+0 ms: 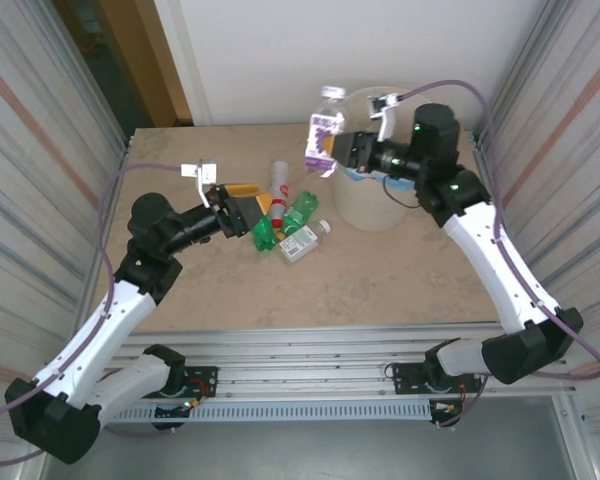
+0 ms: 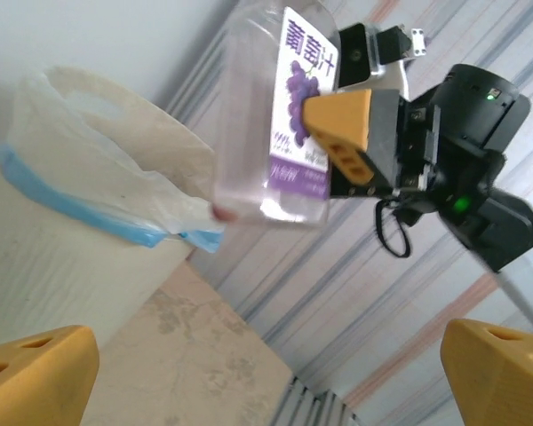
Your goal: Put the plastic bottles in the bin
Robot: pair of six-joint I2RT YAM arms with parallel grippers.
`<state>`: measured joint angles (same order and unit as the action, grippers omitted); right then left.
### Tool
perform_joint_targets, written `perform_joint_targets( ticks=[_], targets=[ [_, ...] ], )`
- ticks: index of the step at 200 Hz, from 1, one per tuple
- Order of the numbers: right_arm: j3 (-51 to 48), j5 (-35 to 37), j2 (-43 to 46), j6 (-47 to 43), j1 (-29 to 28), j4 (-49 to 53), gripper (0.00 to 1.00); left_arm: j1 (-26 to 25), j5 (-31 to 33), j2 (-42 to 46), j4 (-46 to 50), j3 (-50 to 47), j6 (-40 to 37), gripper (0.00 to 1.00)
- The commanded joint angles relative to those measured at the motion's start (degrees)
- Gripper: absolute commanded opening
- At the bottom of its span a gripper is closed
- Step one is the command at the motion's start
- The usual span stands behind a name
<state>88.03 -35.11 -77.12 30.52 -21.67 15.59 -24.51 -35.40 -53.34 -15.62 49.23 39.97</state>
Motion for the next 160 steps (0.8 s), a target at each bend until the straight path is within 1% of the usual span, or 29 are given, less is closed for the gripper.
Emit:
perform_joint_targets(
  ticks=[1,39,55,67,113,140,160],
  targets=[
    [5.7,3.5,2.1,-3.9,4.8,9.8,0.11,-0.5,5.9,2.7,6.4,0.1,-5.9,0.99],
    [15.7,5.1,-2.3,-9.6,13.4,21.2,0.11,-0.5,11.9,4.8,12.0,-0.1,-8.5,0.99],
    [19.0,5.0,-5.4,-11.8,15.9,24.2,0.1,-0.5,12.9,5.2,13.4,-0.1,-9.1,0.99],
    [23.5,6.1,-7.9,-13.4,17.1,26.4,0.09,-0.5,13.6,5.2,14.0,-0.3,-9.4,0.99],
    [35.8,10.7,-18.2,-18.3,18.0,35.0,0.07,-0.5,17.1,5.0,14.0,-1.7,-9.9,0.99],
    [40.8,11.7,-23.4,-19.6,18.0,38.2,0.05,-0.5,18.5,4.7,14.9,-1.6,-10.5,0.99],
    [42.5,11.8,-26.3,-19.9,18.0,39.2,0.04,-0.5,20.0,5.3,16.8,-1.3,-11.1,0.99]
  ],
)
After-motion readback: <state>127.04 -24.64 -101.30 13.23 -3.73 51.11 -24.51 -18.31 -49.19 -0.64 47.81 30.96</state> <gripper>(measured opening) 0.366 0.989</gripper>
